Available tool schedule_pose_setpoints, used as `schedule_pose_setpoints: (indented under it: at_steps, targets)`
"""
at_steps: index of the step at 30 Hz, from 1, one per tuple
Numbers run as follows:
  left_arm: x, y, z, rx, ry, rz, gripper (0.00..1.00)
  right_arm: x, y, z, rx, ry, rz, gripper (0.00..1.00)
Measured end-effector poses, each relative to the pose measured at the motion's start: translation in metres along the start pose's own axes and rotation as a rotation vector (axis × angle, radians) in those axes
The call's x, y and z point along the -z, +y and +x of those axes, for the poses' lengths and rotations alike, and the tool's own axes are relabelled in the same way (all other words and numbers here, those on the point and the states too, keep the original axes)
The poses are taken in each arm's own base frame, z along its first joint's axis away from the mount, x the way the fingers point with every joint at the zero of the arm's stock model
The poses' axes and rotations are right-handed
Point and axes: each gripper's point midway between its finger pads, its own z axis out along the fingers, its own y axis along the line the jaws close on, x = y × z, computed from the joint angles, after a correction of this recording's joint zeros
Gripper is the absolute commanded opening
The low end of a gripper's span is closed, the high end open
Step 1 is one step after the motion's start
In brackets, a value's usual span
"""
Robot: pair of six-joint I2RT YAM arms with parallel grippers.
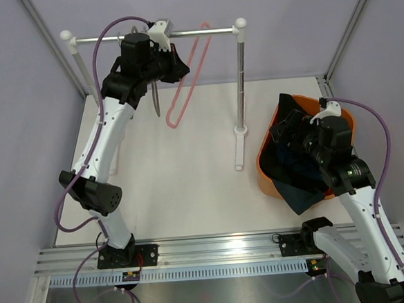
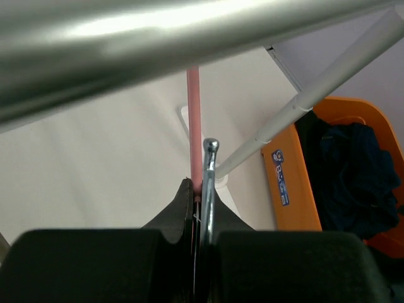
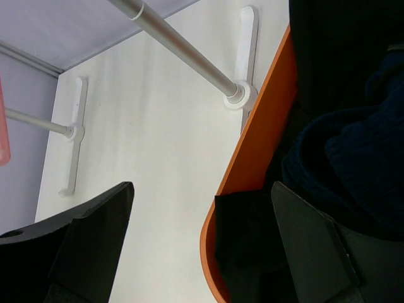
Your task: Remove the shorts from the hanger
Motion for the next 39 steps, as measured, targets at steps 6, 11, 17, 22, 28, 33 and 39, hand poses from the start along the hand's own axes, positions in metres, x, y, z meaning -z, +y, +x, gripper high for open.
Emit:
schedule_pose_setpoints:
  at_steps: [6, 11, 17, 22, 28, 33, 39]
  targets:
    - [0.021, -0.008, 0.018, -0.020, 0.056, 0.003, 0.00, 0.003, 0.014, 0.000, 0.014, 0.021, -0.059, 0.99]
    - [0.043, -0.025, 0.033, -0.054, 0.093, 0.032, 0.00, 0.003, 0.042, -0.003, 0.038, 0.046, -0.130, 0.99]
    - [0.077, -0.058, 0.065, -0.107, 0.161, 0.099, 0.00, 0.002, 0.083, -0.003, 0.078, 0.079, -0.224, 0.99]
    - [0.107, -0.088, 0.097, -0.149, 0.222, 0.173, 0.00, -0.013, 0.090, -0.004, 0.087, 0.085, -0.217, 0.99]
    - [0.139, -0.101, 0.131, -0.155, 0.275, 0.235, 0.00, -0.023, 0.098, -0.001, 0.081, 0.092, -0.232, 0.99]
    - [0.154, -0.107, 0.142, -0.158, 0.286, 0.267, 0.00, -0.030, 0.110, -0.001, 0.074, 0.091, -0.245, 0.99]
    - [0.165, -0.114, 0.142, -0.162, 0.276, 0.302, 0.00, -0.041, 0.120, 0.007, 0.072, 0.115, -0.251, 0.99]
